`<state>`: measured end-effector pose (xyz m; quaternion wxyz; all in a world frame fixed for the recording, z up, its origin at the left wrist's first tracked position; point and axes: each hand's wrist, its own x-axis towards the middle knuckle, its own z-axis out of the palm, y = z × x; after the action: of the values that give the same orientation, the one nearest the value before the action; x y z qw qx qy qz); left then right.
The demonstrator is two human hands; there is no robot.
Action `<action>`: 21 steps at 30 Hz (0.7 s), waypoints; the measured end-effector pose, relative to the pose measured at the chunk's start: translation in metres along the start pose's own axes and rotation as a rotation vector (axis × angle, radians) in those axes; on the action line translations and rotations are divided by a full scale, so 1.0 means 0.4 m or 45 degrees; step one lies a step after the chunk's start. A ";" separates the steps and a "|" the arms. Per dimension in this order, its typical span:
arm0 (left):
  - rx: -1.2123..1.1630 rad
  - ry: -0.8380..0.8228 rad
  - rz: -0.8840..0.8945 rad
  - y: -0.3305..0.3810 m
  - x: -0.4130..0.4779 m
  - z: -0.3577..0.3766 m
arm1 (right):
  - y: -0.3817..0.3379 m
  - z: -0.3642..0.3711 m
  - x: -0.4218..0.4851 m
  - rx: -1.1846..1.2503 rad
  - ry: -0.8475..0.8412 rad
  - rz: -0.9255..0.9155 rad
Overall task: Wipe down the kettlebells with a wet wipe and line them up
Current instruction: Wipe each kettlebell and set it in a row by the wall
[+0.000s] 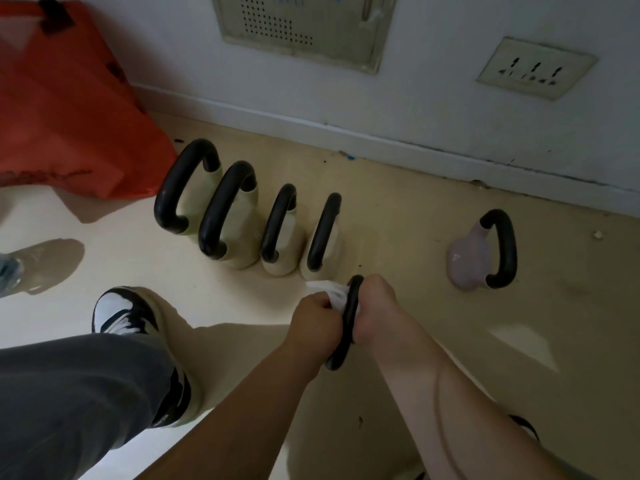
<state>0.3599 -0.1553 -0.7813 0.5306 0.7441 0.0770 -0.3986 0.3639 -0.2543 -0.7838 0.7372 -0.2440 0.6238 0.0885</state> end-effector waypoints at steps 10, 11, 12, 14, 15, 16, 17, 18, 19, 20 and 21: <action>0.287 0.040 0.020 0.048 0.050 0.029 | -0.174 0.034 0.095 -0.189 0.030 -0.220; 0.295 0.051 0.023 0.052 0.059 0.028 | -0.187 0.043 0.106 -0.221 0.034 -0.228; 0.292 0.056 0.015 0.057 0.068 0.028 | -0.198 0.054 0.116 -0.240 0.044 -0.209; 0.280 0.039 0.012 0.069 0.081 0.032 | -0.220 0.073 0.144 -0.296 0.077 -0.176; 0.272 0.029 0.014 0.073 0.086 0.033 | -0.229 0.078 0.152 -0.314 0.094 -0.156; 0.265 0.020 0.012 0.079 0.092 0.034 | -0.235 0.081 0.155 -0.332 0.101 -0.131; 0.250 0.016 0.009 0.084 0.097 0.036 | -0.244 0.080 0.165 -0.344 0.117 -0.122; 0.233 0.023 0.004 0.088 0.103 0.035 | -0.249 0.078 0.169 -0.345 0.123 -0.123; 0.222 0.038 0.002 0.091 0.107 0.034 | -0.254 0.076 0.180 -0.342 0.129 -0.123; 0.222 0.055 0.005 0.091 0.111 0.032 | -0.259 0.075 0.187 -0.342 0.132 -0.127; 0.223 0.064 0.014 0.089 0.116 0.032 | -0.266 0.076 0.195 -0.349 0.135 -0.142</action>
<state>0.4037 -0.1956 -0.7880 0.4636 0.7979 0.0509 -0.3818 0.4528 -0.3458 -0.8293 0.6668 -0.3810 0.6294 0.1188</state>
